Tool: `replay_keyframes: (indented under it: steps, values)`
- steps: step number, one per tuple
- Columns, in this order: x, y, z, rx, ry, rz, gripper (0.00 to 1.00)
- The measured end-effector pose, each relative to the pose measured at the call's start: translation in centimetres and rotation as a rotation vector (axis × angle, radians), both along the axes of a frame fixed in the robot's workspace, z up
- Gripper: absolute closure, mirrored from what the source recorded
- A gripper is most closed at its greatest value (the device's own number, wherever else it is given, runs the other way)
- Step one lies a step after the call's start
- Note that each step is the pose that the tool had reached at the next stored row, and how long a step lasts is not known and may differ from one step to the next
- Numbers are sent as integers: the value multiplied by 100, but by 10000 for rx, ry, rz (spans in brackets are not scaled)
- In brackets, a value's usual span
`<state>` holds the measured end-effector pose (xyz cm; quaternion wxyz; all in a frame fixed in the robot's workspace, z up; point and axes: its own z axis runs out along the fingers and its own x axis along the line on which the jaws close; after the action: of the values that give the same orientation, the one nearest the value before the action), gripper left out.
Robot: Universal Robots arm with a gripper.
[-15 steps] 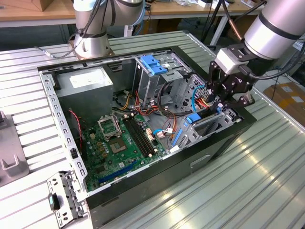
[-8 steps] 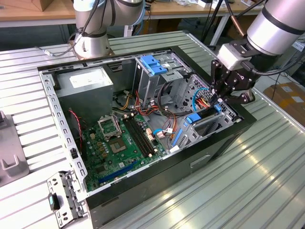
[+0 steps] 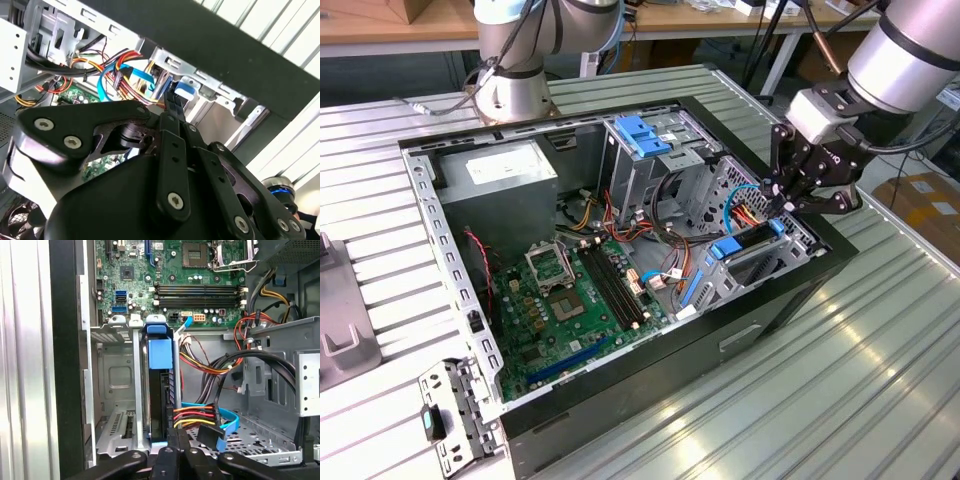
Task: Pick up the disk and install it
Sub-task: 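Insert the first disk wire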
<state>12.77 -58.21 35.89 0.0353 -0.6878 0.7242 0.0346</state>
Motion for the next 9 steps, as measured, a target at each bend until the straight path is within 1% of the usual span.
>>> replay_keyframes:
  steps: [6,7,9]
  values:
    - [118,0,16,32,1,26,90]
    - [153,0,22,42,2,29,90]
    - [179,1,35,49,3,31,90]
